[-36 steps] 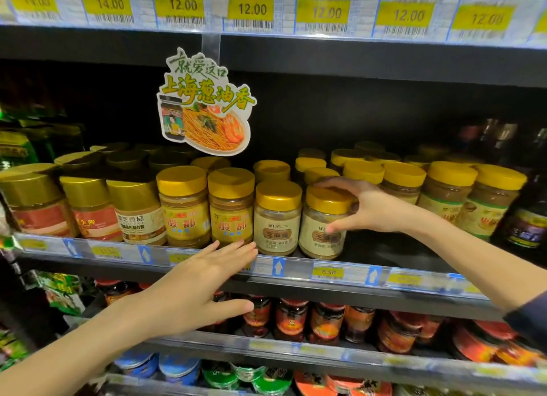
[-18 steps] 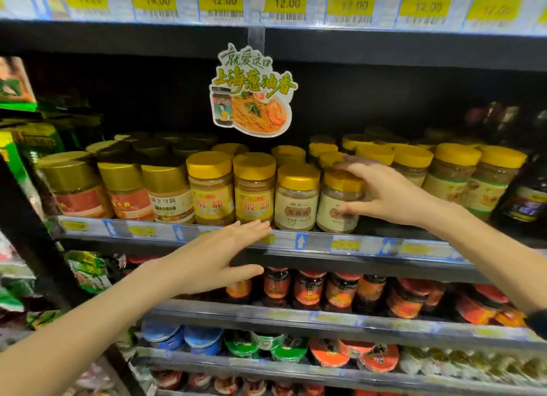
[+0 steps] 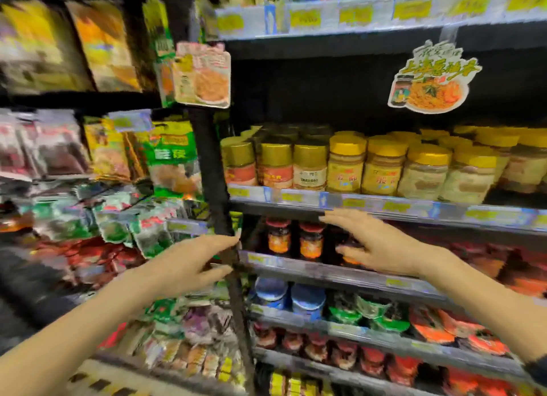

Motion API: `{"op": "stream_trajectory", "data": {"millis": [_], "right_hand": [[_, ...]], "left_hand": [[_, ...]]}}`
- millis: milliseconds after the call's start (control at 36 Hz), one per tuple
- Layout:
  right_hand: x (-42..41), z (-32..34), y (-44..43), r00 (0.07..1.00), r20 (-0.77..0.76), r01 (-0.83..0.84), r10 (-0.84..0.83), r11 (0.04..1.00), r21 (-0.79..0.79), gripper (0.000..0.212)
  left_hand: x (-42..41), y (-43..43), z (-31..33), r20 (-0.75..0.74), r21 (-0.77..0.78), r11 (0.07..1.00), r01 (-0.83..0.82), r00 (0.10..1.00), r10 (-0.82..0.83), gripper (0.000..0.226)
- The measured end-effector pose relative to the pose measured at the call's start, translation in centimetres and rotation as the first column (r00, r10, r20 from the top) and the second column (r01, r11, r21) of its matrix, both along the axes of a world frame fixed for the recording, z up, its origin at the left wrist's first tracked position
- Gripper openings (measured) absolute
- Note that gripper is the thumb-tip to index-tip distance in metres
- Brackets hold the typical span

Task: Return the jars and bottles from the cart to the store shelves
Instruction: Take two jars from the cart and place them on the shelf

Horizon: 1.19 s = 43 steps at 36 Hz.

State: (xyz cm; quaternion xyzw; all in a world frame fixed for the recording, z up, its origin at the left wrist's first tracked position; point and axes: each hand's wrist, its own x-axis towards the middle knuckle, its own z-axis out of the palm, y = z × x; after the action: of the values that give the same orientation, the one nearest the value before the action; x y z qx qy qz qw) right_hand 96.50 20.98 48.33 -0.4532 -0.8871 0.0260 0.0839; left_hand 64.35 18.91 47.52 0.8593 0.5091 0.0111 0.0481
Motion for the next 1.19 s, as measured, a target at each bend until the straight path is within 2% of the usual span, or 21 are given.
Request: {"op": "stream_trajectory", "data": {"millis": [28,111,139,250,333,389,500,528,667,834,1000,1195], "right_hand": [[-1.9,-0.5,0.0,0.999,0.004,-0.033,0.033,0.999,-0.006,0.058],[-7.9,-1.8,0.2,0.992,-0.006,-0.128,0.128,0.989,-0.072,0.057],[-10.0,-2.0,0.2,0.987,0.003,-0.159,0.160,0.982,-0.098,0.056],[-18.5,-3.0,0.8,0.946,0.091,-0.292,0.310,0.941,-0.173,0.056],[-24.5,-4.1,1.5,0.899,0.134,-0.383,0.418,0.896,-0.226,0.059],[-28.1,-4.8,2.0,0.869,0.148,-0.431,0.472,0.870,-0.240,0.060],[-35.1,-5.5,2.8,0.800,0.179,-0.523,0.573,0.811,-0.261,0.059],[-36.9,-5.8,3.1,0.780,0.181,-0.550,0.599,0.794,-0.258,0.059],[-45.4,-7.5,4.9,0.681,0.209,-0.647,0.702,0.711,-0.277,0.062],[-54.0,-8.5,6.4,0.594,0.158,-0.729,0.789,0.611,-0.310,0.059],[-61.3,-10.1,7.2,0.510,0.133,-0.779,0.850,0.522,-0.347,0.058],[-68.5,-12.7,7.3,0.434,0.139,-0.799,0.890,0.452,-0.396,0.060]], "left_hand": [[-2.1,-1.0,-0.3,-0.013,0.007,0.999,-0.036,0.999,0.037,0.084],[-8.2,-4.0,-1.6,-0.027,0.007,0.987,-0.164,0.986,0.164,0.062],[-10.2,-5.0,-2.0,-0.023,0.007,0.979,-0.205,0.979,0.205,0.062],[-16.8,-9.8,-3.3,0.013,0.026,0.938,-0.346,0.938,0.345,0.104],[-21.1,-13.0,-4.6,0.027,0.039,0.885,-0.463,0.886,0.463,0.107],[-23.4,-14.8,-5.3,0.001,0.062,0.856,-0.513,0.858,0.513,0.095],[-26.6,-17.6,-5.3,0.033,0.114,0.803,-0.585,0.810,0.585,0.042],[-27.4,-18.0,-5.6,0.009,0.107,0.785,-0.610,0.790,0.613,0.037],[-32.1,-20.2,-8.0,-0.095,0.001,0.568,-0.823,0.565,0.819,0.051],[-35.6,-21.8,-9.4,-0.132,-0.061,0.311,-0.948,0.317,0.939,0.055],[-37.6,-22.2,-10.9,-0.040,-0.127,0.159,-0.979,0.165,0.985,0.062],[-41.8,-21.6,-13.7,0.005,-0.251,0.048,-0.967,0.048,0.999,0.061]]}}
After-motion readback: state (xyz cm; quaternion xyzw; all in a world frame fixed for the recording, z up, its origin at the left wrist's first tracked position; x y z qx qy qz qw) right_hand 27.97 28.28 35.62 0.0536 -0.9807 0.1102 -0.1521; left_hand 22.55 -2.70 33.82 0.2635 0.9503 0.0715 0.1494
